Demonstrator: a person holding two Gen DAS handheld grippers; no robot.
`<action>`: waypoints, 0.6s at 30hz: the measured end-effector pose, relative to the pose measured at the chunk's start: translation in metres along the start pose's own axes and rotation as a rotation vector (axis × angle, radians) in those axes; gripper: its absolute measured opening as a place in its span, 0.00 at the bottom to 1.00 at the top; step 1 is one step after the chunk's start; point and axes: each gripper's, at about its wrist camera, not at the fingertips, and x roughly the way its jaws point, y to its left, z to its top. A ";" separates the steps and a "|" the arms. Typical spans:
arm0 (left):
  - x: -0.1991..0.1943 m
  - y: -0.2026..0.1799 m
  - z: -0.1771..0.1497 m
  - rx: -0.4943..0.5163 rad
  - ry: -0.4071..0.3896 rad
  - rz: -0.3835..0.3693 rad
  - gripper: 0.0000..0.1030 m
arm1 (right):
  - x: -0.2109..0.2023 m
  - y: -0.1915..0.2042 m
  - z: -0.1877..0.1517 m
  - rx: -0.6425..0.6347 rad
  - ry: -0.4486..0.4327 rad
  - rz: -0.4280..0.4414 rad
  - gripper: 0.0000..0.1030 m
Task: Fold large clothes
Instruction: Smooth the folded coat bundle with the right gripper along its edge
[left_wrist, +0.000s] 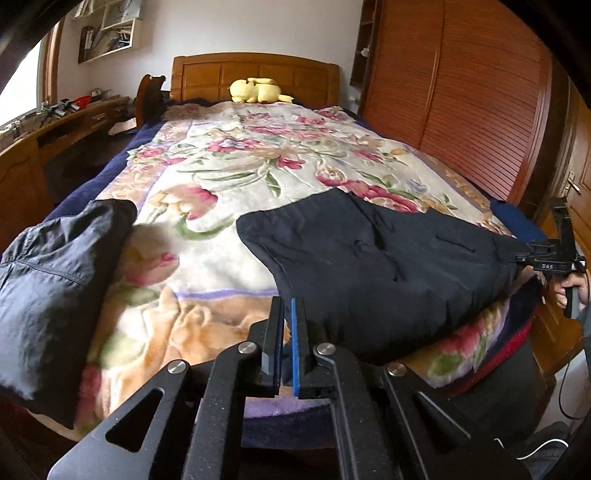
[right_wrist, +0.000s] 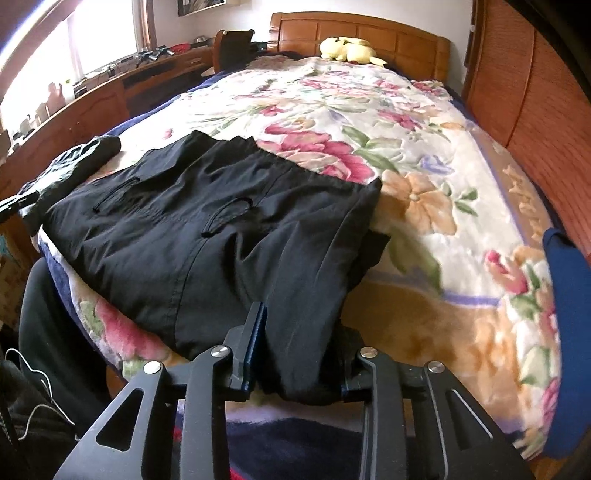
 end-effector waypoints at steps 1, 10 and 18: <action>0.001 0.000 0.001 -0.003 -0.003 0.010 0.03 | -0.006 -0.002 0.003 -0.003 -0.017 -0.012 0.33; 0.016 -0.010 0.014 -0.005 -0.008 0.014 0.03 | 0.003 -0.018 0.039 -0.001 -0.055 0.002 0.55; 0.031 -0.025 0.024 0.029 -0.011 0.013 0.03 | 0.081 -0.038 0.087 0.035 0.033 -0.040 0.55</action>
